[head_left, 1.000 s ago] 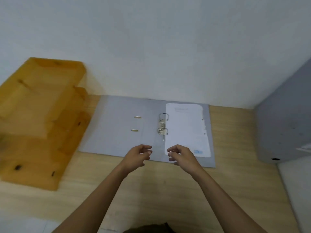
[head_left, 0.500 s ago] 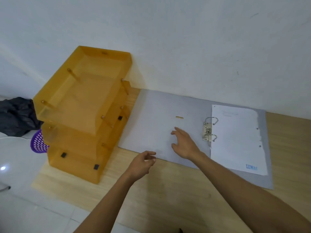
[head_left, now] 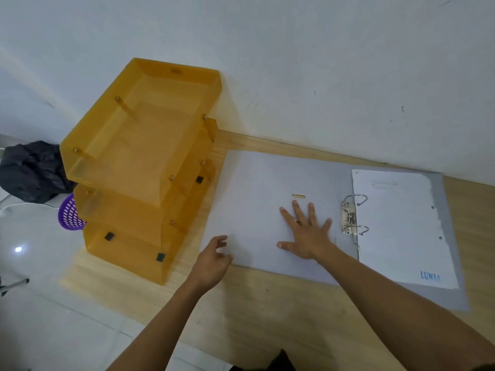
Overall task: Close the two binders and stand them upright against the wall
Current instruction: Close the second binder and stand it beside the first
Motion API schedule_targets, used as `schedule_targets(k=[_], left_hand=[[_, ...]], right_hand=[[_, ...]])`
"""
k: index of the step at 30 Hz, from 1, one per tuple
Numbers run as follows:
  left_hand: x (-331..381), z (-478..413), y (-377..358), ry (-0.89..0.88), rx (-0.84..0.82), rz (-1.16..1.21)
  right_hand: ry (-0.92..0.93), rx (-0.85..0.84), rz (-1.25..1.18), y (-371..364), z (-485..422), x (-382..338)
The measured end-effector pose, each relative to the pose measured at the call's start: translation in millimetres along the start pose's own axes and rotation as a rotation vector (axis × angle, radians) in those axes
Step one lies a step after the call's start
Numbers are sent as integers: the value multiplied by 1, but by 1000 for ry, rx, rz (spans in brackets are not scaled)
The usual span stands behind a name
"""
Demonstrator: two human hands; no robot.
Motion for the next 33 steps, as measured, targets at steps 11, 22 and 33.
schedule_targets(k=[11, 22, 33], left_hand=[[-38, 18, -15, 108, 256, -5], [-43, 17, 21, 146, 283, 301], [-3, 54, 71, -88, 132, 547]], right_hand=[[21, 12, -143, -51, 78, -13], [80, -84, -337, -43, 64, -78], [144, -94, -760, 11, 79, -137]])
Point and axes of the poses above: each hand's wrist, its own z-axis away from the middle knuckle, its own y-axis out of the back of the hand, x = y × z, the point moved 6 cm from there along -z, towards the middle knuckle
